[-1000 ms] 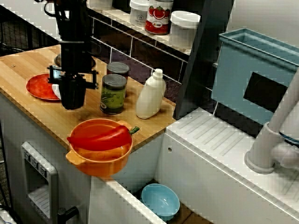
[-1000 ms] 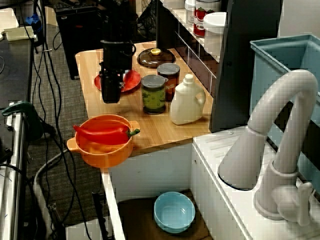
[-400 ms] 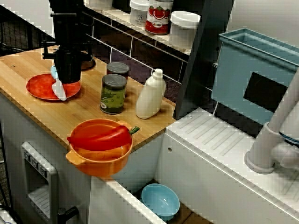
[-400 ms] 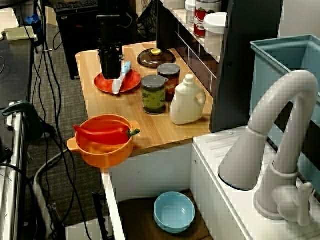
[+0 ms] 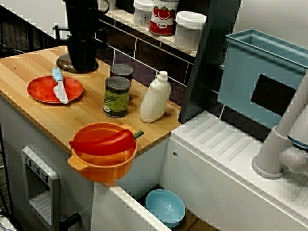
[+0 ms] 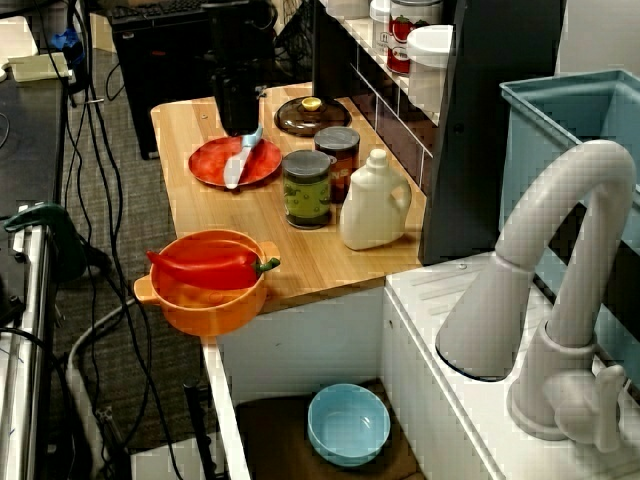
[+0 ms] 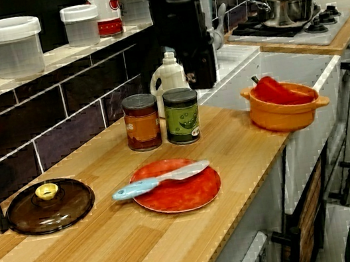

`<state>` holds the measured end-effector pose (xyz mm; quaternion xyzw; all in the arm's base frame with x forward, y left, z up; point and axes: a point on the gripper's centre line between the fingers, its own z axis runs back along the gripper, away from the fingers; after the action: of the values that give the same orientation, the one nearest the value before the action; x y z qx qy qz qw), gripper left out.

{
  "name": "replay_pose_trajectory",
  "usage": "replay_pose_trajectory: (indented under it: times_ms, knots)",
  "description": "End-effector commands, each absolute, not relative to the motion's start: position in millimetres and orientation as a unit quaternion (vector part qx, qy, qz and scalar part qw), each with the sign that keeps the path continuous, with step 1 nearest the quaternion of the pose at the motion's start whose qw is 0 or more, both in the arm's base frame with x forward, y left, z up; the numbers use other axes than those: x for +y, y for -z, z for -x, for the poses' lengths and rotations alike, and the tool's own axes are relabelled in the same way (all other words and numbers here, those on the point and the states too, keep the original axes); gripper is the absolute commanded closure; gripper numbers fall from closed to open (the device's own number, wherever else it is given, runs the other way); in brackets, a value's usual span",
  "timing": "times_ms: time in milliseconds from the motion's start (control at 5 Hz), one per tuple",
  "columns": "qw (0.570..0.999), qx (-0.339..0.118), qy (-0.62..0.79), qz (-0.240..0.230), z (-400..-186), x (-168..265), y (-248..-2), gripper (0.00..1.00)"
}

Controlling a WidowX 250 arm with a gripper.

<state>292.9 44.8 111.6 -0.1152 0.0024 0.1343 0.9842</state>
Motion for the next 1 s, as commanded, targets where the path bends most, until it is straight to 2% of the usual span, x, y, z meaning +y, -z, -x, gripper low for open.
replay_pose_trajectory:
  times_ms: [0, 200, 800]
  knots:
    - [0.988, -0.022, -0.107, 0.112, -300, 36, -150, 1.0]
    - [0.989, -0.01, -0.097, 0.113, -302, 29, -152, 0.0]
    - [0.994, -0.012, -0.058, 0.096, -297, -17, -156, 0.0]
